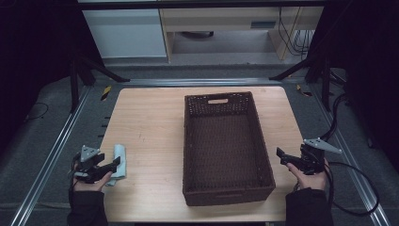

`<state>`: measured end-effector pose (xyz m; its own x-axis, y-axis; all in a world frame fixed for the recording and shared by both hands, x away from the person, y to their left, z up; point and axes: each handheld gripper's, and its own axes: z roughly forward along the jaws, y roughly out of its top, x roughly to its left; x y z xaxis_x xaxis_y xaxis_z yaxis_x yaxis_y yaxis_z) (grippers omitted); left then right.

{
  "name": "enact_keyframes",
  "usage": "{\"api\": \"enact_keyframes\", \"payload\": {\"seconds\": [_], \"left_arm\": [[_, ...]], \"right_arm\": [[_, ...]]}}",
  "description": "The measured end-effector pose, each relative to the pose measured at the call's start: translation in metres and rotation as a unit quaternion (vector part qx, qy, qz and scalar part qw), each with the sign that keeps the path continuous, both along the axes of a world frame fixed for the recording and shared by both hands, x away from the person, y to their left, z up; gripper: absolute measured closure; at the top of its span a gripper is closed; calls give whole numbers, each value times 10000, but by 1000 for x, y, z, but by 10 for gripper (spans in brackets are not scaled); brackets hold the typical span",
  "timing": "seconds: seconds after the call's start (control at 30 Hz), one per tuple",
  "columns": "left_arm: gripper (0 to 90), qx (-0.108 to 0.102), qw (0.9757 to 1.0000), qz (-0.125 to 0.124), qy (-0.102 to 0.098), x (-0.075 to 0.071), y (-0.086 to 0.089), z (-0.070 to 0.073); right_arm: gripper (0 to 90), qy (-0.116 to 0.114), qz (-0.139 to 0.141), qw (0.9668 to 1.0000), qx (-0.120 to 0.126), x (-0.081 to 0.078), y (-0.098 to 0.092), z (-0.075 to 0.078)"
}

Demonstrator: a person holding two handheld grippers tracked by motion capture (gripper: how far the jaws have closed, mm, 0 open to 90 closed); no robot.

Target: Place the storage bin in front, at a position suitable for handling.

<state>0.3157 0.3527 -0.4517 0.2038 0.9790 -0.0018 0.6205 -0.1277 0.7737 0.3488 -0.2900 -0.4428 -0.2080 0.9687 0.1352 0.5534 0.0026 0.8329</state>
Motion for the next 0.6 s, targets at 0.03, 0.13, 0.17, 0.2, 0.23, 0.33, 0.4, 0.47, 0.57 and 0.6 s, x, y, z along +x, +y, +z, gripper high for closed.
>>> {"api": "enact_keyframes", "payload": {"seconds": [0.03, 0.13, 0.17, 0.2, 0.23, 0.33, 0.4, 0.47, 0.57, 0.6], "left_arm": [[342, 33, 10000, 0, 38, 0, 0, -1], [347, 131, 9998, -16, 122, 2, 0, -6], [351, 131, 9998, -16, 122, 2, 0, -6], [355, 164, 9996, -33, 233, 3, 1, -10], [360, 202, 9994, -49, 291, 4, 1, -12], [373, 346, 9985, -72, 409, 7, 1, -17], [382, 390, 9982, -52, 463, 8, 2, -19], [400, 428, 9977, -66, 518, 10, 2, -21], [436, 482, 9968, -82, 634, 12, 1, -26], [452, 507, 9962, -101, 700, 14, 1, -28]], "right_arm": [[48, -24, 2, 10000, 8, 0, 0, 0], [90, -21, -12, 9998, -173, 0, 3, -1], [107, -22, 30, 9998, -201, -1, 3, -1], [125, -36, 79, 9998, -178, -2, 4, -1], [142, -71, 79, 9997, -239, -3, 5, -1], [201, -120, 194, 9993, -308, -4, 7, -2], [228, -143, 256, 9987, -410, -4, 8, -3], [252, -146, 311, 9986, -408, -5, 9, -4], [266, -114, 373, 9983, -435, -4, 10, -5], [266, -100, 386, 9982, -440, -4, 11, -5]]}}
